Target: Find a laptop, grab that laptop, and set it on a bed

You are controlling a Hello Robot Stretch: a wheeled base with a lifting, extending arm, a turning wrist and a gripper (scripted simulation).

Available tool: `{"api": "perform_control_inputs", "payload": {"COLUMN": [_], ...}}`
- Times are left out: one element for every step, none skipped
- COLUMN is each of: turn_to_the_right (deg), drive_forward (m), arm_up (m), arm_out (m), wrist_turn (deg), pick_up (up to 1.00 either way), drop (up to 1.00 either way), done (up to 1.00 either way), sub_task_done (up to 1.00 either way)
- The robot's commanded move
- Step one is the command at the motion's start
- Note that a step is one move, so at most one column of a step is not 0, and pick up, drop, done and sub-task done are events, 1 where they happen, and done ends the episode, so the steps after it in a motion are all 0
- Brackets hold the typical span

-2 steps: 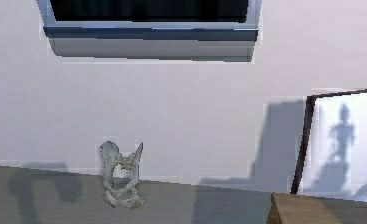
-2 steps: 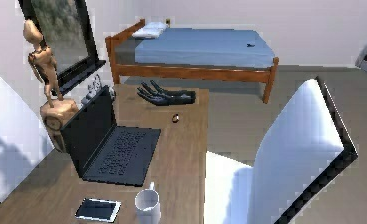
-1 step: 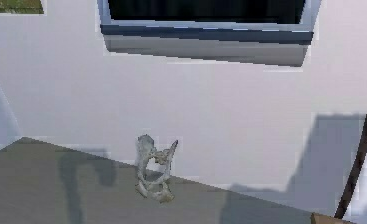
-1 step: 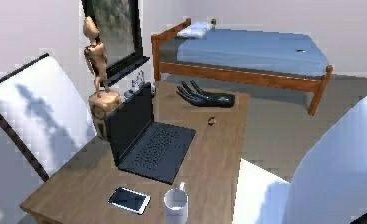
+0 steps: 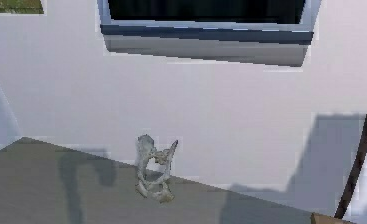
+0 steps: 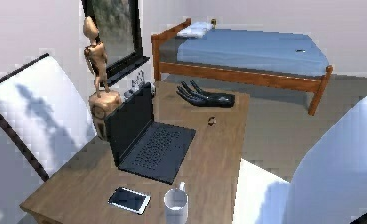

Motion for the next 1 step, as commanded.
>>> {"api": "perform_control_inputs", "payload": {"turn_to_the_right": [0.0], "drive_forward": [0.00], "arm_up": [0.32], "arm_out": [0.00], "wrist_turn": [0.0], "pick_up": [0.00], "drop": [0.00], "done": [0.00], "sub_task_done": [0.00]}}
